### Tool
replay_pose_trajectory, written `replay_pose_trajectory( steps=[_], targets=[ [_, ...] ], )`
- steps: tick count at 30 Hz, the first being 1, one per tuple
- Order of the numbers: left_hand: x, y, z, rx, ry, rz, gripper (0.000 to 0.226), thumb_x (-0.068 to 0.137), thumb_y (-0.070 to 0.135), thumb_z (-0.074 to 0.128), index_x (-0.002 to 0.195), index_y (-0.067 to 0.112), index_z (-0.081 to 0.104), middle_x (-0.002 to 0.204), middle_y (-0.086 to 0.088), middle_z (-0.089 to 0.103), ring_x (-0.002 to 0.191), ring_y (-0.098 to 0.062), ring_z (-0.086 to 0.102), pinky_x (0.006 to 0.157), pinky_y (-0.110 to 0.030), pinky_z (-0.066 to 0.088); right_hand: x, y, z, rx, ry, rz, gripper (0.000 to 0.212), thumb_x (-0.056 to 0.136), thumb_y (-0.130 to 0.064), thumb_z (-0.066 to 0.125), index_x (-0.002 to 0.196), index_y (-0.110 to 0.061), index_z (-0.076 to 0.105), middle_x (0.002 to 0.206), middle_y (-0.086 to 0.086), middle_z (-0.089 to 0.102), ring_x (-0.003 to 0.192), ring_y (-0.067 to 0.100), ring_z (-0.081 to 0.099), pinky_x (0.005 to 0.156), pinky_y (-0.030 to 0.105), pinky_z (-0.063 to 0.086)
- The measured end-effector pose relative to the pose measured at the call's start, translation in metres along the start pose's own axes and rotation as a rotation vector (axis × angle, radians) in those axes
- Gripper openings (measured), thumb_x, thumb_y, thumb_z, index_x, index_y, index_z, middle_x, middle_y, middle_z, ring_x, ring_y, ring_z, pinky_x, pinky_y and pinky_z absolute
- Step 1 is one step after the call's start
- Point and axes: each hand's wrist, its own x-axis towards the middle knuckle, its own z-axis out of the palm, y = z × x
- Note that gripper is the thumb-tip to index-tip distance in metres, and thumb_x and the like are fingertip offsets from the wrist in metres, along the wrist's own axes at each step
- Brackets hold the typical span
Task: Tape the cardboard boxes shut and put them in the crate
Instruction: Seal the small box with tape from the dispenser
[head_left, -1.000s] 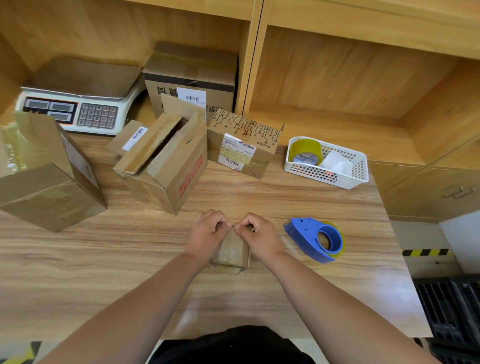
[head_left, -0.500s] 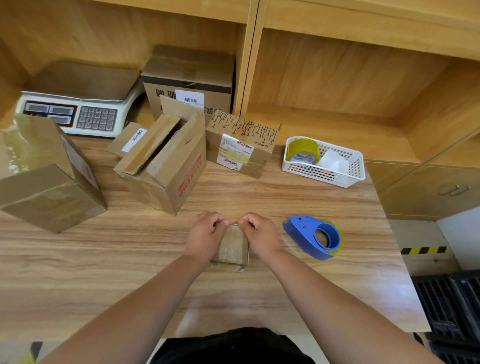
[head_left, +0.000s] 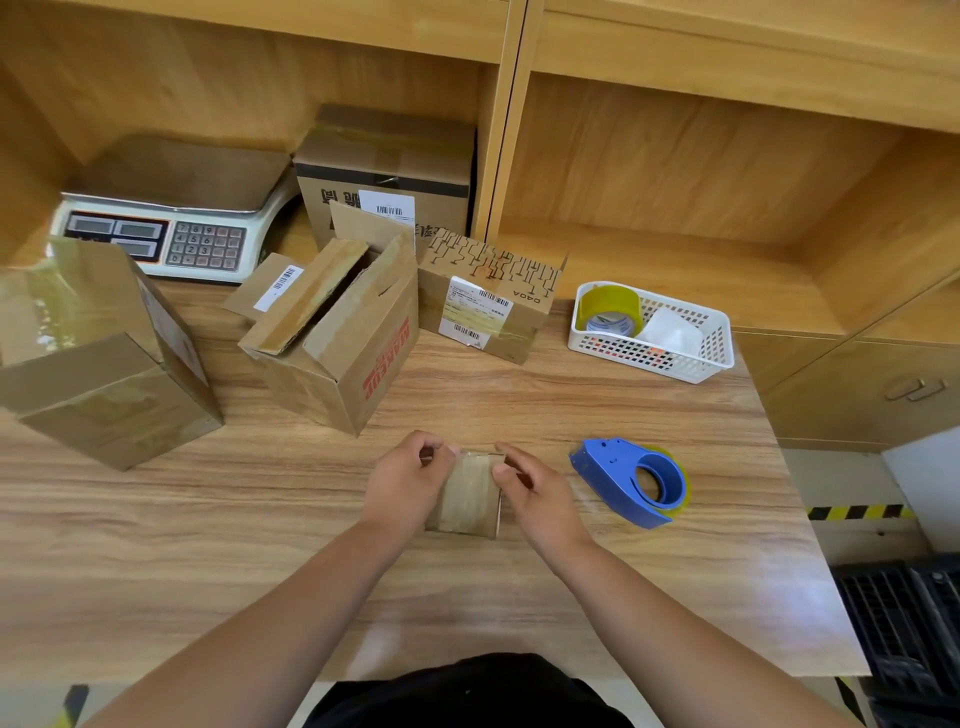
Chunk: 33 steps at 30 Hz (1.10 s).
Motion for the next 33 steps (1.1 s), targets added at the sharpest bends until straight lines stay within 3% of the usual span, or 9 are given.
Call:
replay_pose_trajectory(
  steps=[4,8,13,15,17,20,25,29,33],
  targets=[
    [-0.002,-0.006,-0.003,-0.227,-0.081,0.058,0.016,0.090,0.019,0.062,0.105,0.023,0.059,0.095,0.015,0.064,0.084,0.010,0.058,0.069,-0.010,0.043,-0.009,0.007,0.002,-0.047,0.079,-0.117,0.038,0.083,-0.023,0.072,0.120,-0.020,0.062,0.115,-0.013,0.057,0.106,0.003,0.058,0.095,0.026,0.048],
    [-0.003,-0.017,-0.003,-0.303,-0.185,0.069,0.031,0.090,0.008,0.060,0.119,0.018,0.053,0.114,0.012,0.062,0.106,0.006,0.057,0.087,-0.012,0.044,-0.019,0.016,0.008,-0.161,0.074,-0.183,0.043,0.078,-0.028,0.077,0.116,-0.016,0.063,0.116,-0.015,0.044,0.109,-0.011,0.046,0.093,0.009,0.038],
    [-0.005,-0.039,-0.003,-0.216,-0.280,0.053,0.044,0.092,0.004,0.055,0.130,0.023,0.042,0.129,0.013,0.053,0.122,0.006,0.046,0.108,-0.021,0.036,-0.022,0.016,0.015,-0.310,-0.035,-0.206,0.062,0.074,-0.063,0.063,0.114,-0.015,0.061,0.129,-0.007,0.033,0.111,-0.020,0.033,0.087,-0.004,0.026],
    [-0.007,-0.042,-0.002,-0.201,-0.286,0.045,0.040,0.093,0.011,0.057,0.124,0.031,0.041,0.124,0.020,0.052,0.115,0.013,0.046,0.104,-0.014,0.035,-0.020,0.012,0.015,-0.391,-0.034,-0.205,0.051,0.081,-0.053,0.066,0.115,-0.015,0.060,0.127,-0.010,0.032,0.109,-0.009,0.038,0.084,-0.002,0.027],
    [-0.007,-0.042,0.000,-0.186,-0.276,0.048,0.042,0.092,0.013,0.059,0.122,0.035,0.040,0.119,0.024,0.050,0.111,0.016,0.045,0.098,-0.010,0.035,-0.014,0.006,0.015,-0.459,0.046,-0.224,0.063,0.078,-0.060,0.062,0.120,-0.014,0.056,0.125,-0.008,0.036,0.118,0.008,0.039,0.092,0.007,0.028],
    [-0.004,-0.044,0.005,-0.156,-0.278,0.028,0.057,0.088,0.021,0.065,0.138,0.026,0.038,0.128,0.015,0.049,0.121,0.001,0.045,0.100,-0.018,0.034,0.002,-0.002,0.012,-0.518,0.065,-0.192,0.093,0.072,-0.064,0.064,0.141,-0.008,0.035,0.146,0.005,0.030,0.138,0.018,0.022,0.115,0.028,0.020],
    [-0.001,-0.045,0.006,-0.041,-0.310,-0.017,0.060,0.086,0.035,0.066,0.141,0.026,0.042,0.118,0.014,0.059,0.105,-0.001,0.056,0.086,-0.018,0.044,0.028,-0.003,0.010,-0.694,-0.165,-0.083,0.121,0.073,-0.067,0.064,0.151,-0.009,-0.010,0.160,0.003,-0.012,0.147,0.015,-0.009,0.117,0.027,-0.002],
    [0.003,-0.045,0.005,-0.036,-0.313,-0.036,0.059,0.085,0.030,0.066,0.139,0.027,0.044,0.113,0.012,0.062,0.102,-0.004,0.059,0.086,-0.024,0.048,0.041,-0.002,0.013,-0.557,-0.115,-0.055,0.107,0.070,-0.052,0.076,0.150,-0.010,0.018,0.149,0.003,0.025,0.139,0.017,0.022,0.114,0.028,0.022],
    [0.005,-0.039,0.003,-0.061,-0.354,-0.041,0.055,0.087,0.022,0.062,0.139,0.031,0.045,0.111,0.016,0.063,0.096,0.001,0.060,0.075,-0.014,0.044,0.052,-0.005,0.009,-0.484,-0.013,-0.061,0.058,0.077,-0.039,0.075,0.121,-0.015,0.047,0.116,-0.002,0.045,0.114,0.015,0.042,0.091,0.025,0.036]
  ],
)
